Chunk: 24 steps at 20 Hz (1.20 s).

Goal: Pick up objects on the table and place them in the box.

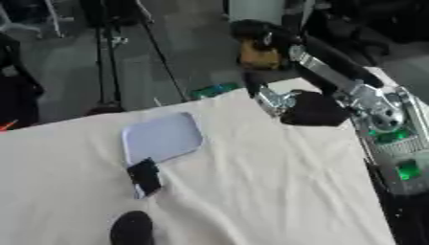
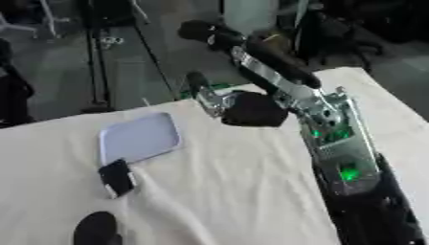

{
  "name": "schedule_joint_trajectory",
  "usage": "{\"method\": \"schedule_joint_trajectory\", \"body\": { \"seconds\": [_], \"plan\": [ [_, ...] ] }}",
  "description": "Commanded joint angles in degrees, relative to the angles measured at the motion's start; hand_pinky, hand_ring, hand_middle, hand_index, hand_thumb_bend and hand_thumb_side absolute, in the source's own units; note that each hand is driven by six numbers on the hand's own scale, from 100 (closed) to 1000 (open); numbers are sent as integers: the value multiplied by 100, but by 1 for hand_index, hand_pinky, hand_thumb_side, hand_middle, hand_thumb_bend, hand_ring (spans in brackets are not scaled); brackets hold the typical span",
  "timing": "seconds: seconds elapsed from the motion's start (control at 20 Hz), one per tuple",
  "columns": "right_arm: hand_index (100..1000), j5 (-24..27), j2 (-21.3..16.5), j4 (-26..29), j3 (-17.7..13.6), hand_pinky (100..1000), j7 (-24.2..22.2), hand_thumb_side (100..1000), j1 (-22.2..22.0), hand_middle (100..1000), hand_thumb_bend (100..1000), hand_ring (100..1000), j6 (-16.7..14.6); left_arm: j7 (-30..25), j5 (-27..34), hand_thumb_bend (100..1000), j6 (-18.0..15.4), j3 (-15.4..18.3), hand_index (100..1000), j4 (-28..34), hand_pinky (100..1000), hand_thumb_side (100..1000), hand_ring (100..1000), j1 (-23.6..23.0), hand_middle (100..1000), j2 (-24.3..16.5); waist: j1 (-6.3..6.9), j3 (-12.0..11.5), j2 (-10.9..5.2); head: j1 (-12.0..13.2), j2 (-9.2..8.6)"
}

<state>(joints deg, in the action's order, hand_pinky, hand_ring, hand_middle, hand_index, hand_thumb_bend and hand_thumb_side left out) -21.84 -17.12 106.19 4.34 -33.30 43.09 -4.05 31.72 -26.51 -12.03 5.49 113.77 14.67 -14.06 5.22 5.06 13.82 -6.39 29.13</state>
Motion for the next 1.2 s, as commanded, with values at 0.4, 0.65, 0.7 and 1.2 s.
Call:
{"method": "schedule_joint_trajectory", "body": {
  "seconds": [0.4,0.65,0.7,1.2],
  "plan": [
    [986,614,151,-126,139,903,-776,815,196,928,100,961,-384,-20,37,100,-13,17,921,82,993,1000,1000,73,1000,-143,-49,-62,-75,192,36],
    [979,534,222,-240,192,873,-773,799,235,911,100,924,-585,-14,44,100,-16,19,921,82,994,1000,1000,73,1000,-136,-63,-85,-68,243,49],
    [980,520,235,-271,200,878,-775,793,239,938,100,939,-619,-15,46,100,-18,19,920,82,995,1000,1000,72,1000,-133,-64,-89,-65,250,51],
    [1000,-371,251,-644,467,955,-1149,813,284,968,100,998,-1730,-22,62,100,-11,17,918,82,996,1000,1000,72,1000,-117,-95,-118,-27,293,64]
  ]
}}
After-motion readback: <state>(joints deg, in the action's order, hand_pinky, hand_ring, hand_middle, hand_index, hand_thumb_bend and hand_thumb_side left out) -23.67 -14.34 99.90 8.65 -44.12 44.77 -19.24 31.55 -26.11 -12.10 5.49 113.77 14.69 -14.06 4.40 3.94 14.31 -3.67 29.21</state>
